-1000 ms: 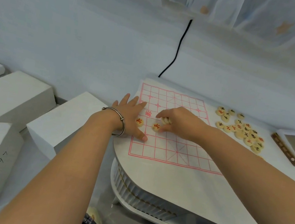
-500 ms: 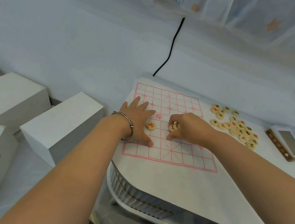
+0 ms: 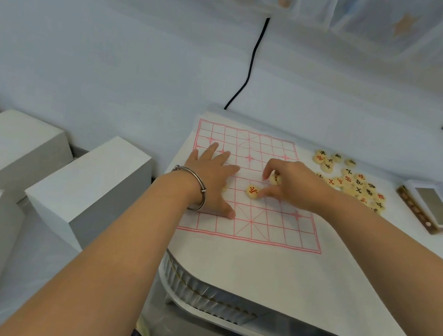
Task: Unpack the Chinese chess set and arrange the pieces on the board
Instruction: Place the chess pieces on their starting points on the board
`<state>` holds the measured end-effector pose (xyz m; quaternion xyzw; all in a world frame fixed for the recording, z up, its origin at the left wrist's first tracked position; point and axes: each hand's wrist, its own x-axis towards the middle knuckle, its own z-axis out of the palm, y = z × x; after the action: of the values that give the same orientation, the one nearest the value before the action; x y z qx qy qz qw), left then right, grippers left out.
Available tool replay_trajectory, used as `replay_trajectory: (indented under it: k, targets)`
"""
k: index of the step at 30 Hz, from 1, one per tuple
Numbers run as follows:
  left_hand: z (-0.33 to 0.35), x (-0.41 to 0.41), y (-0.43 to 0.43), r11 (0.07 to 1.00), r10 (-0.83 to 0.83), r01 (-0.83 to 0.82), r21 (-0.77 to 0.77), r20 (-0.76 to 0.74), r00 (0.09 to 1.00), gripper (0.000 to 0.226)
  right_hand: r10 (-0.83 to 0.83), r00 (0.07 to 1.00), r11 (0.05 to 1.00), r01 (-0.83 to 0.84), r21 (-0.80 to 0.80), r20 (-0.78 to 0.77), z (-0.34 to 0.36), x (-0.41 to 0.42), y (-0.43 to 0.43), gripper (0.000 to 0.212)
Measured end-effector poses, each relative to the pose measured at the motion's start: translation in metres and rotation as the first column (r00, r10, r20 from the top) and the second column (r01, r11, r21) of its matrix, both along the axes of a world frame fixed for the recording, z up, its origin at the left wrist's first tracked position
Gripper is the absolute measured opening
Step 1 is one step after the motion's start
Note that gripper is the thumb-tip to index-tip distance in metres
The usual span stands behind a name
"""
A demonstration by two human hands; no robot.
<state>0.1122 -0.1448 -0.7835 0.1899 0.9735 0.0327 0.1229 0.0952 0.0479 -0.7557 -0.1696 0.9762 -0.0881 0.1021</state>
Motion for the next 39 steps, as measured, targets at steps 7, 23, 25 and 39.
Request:
replay_trajectory:
  k: [7,23,25,39]
  targets:
    - [0.0,0.003,0.012,0.999,-0.035,0.035,-0.005,0.004,0.999,0.096,-0.073,0.997,0.99,0.071,0.126,0.011,0.001,-0.004,0.032,0.044]
    - [0.003,0.009,0.027,0.995,-0.075,0.076,-0.071,0.023,0.997,0.105,0.018,1.0,0.974,-0.014,0.224,-0.015,-0.002,0.0,0.034,0.047]
    - [0.004,0.01,0.029,0.994,-0.083,0.083,-0.07,0.01,0.997,0.105,-0.051,0.999,0.98,0.052,0.191,-0.011,0.004,-0.001,0.047,0.048]
    - [0.013,0.006,0.074,0.99,-0.139,0.141,0.002,-0.129,0.982,0.072,0.003,0.994,0.987,-0.021,0.158,0.108,-0.002,0.001,0.068,0.017]
